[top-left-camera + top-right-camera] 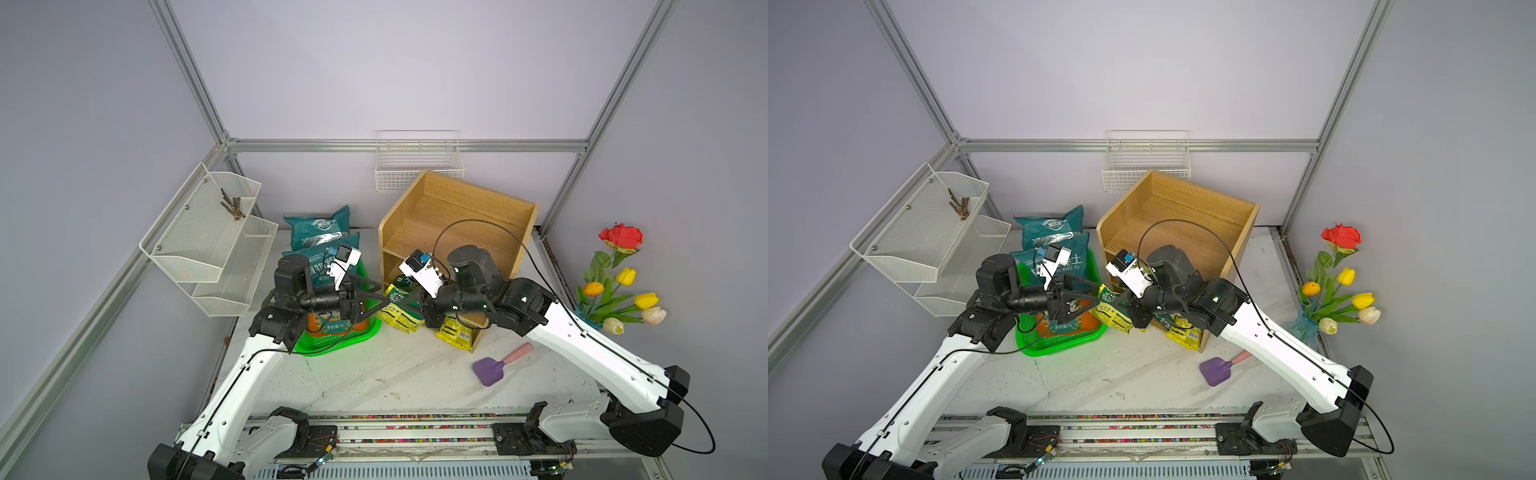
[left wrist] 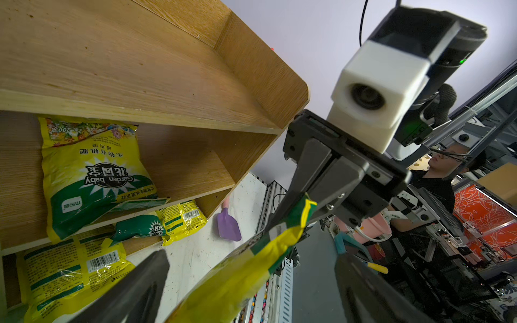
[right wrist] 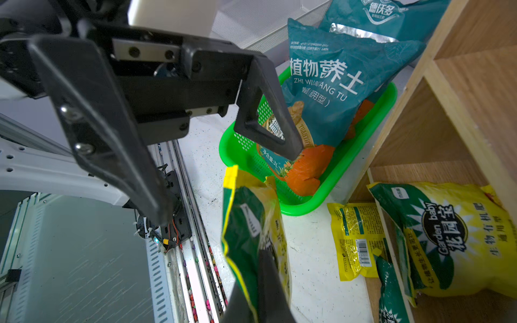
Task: Take down the fertilizer bag from the shelf
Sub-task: Place the fertilizer bag in the storage box.
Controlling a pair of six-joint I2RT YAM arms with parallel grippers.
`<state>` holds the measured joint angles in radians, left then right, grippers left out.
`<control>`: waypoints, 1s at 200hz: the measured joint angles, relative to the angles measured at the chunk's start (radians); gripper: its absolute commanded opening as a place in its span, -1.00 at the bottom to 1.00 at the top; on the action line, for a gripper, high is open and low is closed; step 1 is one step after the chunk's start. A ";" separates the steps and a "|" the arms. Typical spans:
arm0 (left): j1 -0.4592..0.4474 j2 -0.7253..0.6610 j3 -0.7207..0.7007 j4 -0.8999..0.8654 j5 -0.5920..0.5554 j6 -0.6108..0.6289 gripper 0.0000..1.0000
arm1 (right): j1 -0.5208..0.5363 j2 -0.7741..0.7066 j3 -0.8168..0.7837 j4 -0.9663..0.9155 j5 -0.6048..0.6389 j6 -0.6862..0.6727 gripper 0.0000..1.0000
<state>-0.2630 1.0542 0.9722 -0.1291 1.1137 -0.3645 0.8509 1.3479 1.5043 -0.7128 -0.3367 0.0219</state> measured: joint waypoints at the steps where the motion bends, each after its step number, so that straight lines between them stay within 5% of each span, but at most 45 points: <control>1: 0.000 0.001 0.000 0.000 0.000 0.000 0.90 | 0.000 0.000 0.000 0.001 -0.001 0.000 -1.00; 53: -0.114 0.073 0.047 -0.006 0.011 -0.002 0.44 | -0.011 0.000 0.000 0.026 -0.013 0.012 -1.00; 86: -0.135 0.081 0.049 -0.014 0.011 -0.031 -0.10 | -0.013 0.000 0.000 0.033 -0.013 0.016 -1.00; 94: -0.136 0.083 0.049 -0.019 0.012 -0.035 -0.33 | -0.013 0.000 0.000 0.033 -0.013 0.016 -1.00; 100: -0.137 0.085 0.049 -0.025 0.012 -0.041 -0.84 | -0.013 0.000 0.000 0.033 -0.012 0.016 -1.00; 104: -0.137 0.087 0.049 -0.031 0.014 -0.055 -1.00 | -0.013 0.000 0.000 0.033 -0.011 0.016 -1.00; 163: -0.137 0.088 0.050 -0.055 0.000 -0.055 -1.00 | -0.025 -0.003 -0.005 0.027 0.014 0.005 -1.00; 168: -0.137 0.088 0.050 -0.056 -0.001 -0.055 -1.00 | -0.025 -0.003 -0.005 0.027 0.015 0.004 -0.76; 185: -0.137 0.088 0.052 -0.068 -0.006 -0.053 -1.00 | -0.025 -0.004 -0.007 0.029 0.037 0.001 0.58; 200: -0.140 0.088 0.058 -0.102 -0.038 -0.036 -1.00 | -0.037 -0.009 -0.012 0.048 0.065 0.003 0.94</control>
<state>-0.4030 1.1419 1.0302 -0.2310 1.0760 -0.4007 0.8135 1.3392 1.4921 -0.6647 -0.2718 0.0250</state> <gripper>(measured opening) 0.045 0.567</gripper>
